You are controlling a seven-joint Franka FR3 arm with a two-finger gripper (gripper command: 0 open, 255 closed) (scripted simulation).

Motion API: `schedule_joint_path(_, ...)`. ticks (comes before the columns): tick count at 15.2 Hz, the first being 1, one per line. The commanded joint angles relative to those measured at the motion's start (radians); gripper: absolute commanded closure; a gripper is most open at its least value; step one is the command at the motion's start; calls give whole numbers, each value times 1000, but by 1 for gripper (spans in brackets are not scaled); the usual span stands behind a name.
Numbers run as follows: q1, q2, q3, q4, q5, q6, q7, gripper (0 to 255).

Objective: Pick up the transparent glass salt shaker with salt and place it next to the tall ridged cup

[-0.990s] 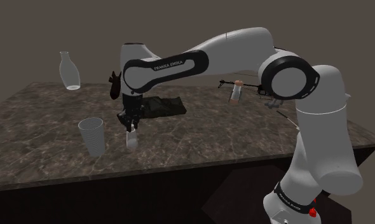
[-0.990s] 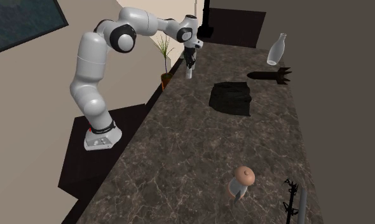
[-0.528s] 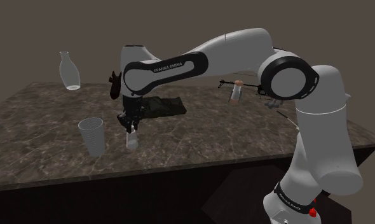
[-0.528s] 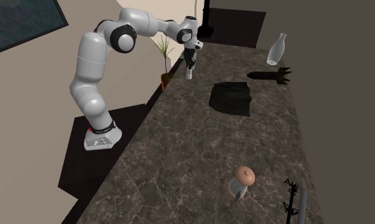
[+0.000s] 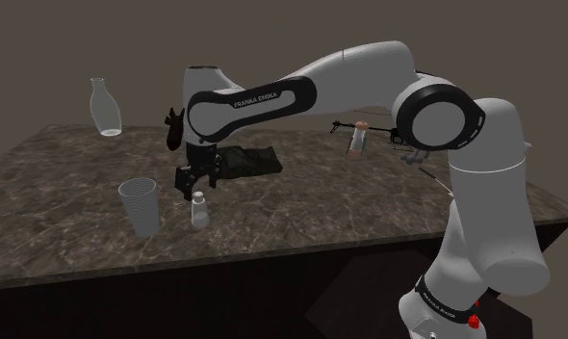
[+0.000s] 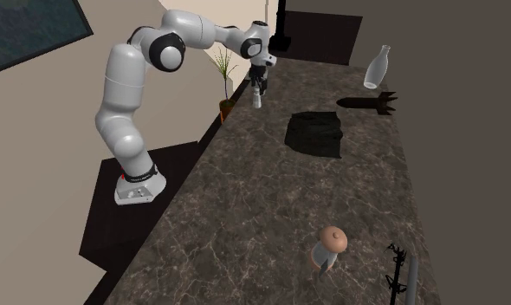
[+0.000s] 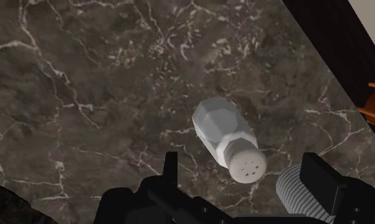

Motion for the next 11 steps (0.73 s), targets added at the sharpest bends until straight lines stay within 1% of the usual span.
schedule_joint_path(1,-3,-11,-1,35,-1,-46,0,0)
schedule_joint_path(3,-6,-25,-2,73,-3,-98,2,0)
schedule_joint_path(11,-6,-25,-2,73,-3,-98,2,0)
